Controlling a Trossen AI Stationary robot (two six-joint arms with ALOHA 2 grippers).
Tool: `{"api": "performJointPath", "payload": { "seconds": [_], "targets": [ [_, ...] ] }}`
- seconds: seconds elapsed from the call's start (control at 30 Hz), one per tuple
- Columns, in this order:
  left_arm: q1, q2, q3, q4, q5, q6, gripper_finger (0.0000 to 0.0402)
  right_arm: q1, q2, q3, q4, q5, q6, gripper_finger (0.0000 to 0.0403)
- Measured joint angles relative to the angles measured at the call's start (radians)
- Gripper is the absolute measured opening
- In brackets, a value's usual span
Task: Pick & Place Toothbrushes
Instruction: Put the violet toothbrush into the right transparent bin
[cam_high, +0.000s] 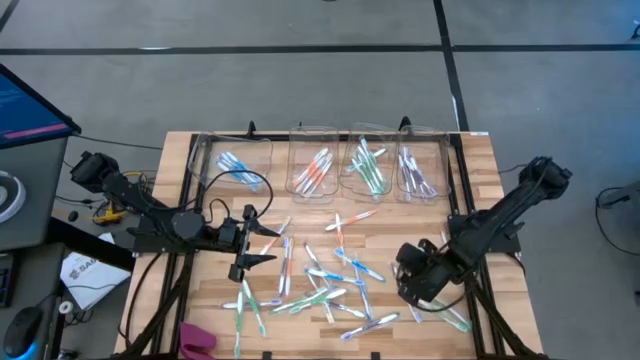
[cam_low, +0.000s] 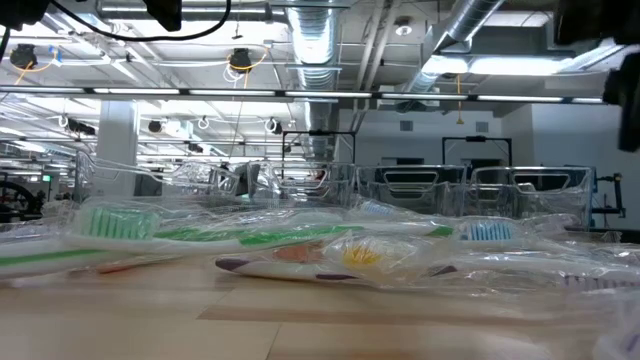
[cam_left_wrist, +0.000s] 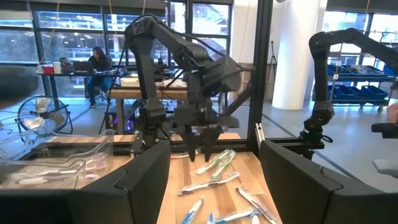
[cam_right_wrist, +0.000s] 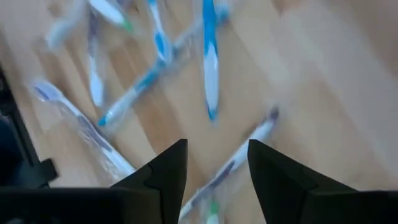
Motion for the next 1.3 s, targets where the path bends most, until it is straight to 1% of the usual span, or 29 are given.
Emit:
{"api": "performJointPath", "payload": {
  "seconds": [0.17,0.4,0.7,1.3],
  "targets": [
    [0.000,0.000,0.000,0.000,0.000,0.000,0.0241,-0.013,0.061,0.000,-0.019,-0.095,0.070,0.0142],
    [0.000,0.000,0.000,-0.005,0.000,0.000,0.0241,-0.063,0.131,0.000,-0.014,-0.128,0.074,0.0112],
    [0.000,0.000,0.000,-0.007,0.000,0.000,0.0241,-0.129,0.180,0.000,-0.010,-0.218,0.068,0.0105],
    [0.000,0.000,0.000,-0.015,0.000,0.000,0.0241,-0.139,0.179,0.000,0.003,-0.220,0.073,0.0105]
  ]
}}
